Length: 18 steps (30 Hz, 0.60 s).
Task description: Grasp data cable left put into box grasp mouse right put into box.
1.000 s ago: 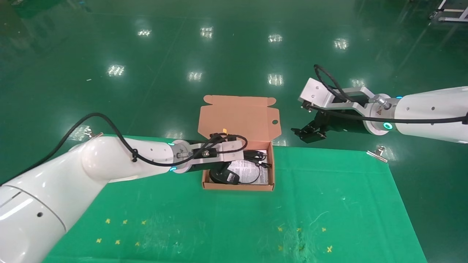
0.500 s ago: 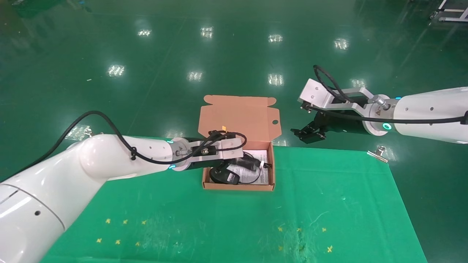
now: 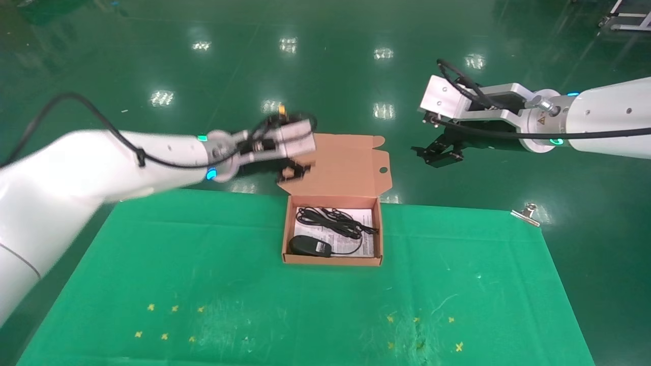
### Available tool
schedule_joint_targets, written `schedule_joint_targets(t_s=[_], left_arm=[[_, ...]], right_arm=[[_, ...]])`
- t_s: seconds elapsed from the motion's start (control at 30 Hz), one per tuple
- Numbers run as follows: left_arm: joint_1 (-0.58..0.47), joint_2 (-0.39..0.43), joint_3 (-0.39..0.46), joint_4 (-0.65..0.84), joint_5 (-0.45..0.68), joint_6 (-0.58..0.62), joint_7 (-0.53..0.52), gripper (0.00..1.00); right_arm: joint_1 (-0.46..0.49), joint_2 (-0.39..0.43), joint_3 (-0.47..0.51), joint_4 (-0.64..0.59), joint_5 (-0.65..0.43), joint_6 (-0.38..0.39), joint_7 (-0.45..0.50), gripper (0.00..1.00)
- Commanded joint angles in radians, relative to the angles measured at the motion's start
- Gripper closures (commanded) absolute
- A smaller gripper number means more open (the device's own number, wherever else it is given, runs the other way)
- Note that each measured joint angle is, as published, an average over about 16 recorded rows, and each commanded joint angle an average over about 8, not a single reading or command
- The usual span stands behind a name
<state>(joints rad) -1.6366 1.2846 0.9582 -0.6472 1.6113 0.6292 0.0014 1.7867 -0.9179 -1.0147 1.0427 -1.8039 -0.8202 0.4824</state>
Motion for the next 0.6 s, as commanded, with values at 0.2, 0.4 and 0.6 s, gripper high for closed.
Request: schedule_joint_targets(t_s=[0.2,0.4,0.6], left_arm=[[0.028,-0.059,-0.058,-0.048,-0.070,0.060,-0.016,0.00],[0.089,-0.129,-0.129,-0.115,-0.162,0.152,-0.036,0.00],[0.150,-0.199,-0.199,-0.182,-0.255,0.244,-0.056,0.00]], right_arm=[[-0.034,0.022,0.040,0.026,0.058,-0.050,-0.039,0.00],[-0.109,0.053,0.117,0.050,0.170,-0.119,-0.067,0.00],[-0.184,0.085,0.194,0.074,0.282,-0.188,-0.096,0.00]])
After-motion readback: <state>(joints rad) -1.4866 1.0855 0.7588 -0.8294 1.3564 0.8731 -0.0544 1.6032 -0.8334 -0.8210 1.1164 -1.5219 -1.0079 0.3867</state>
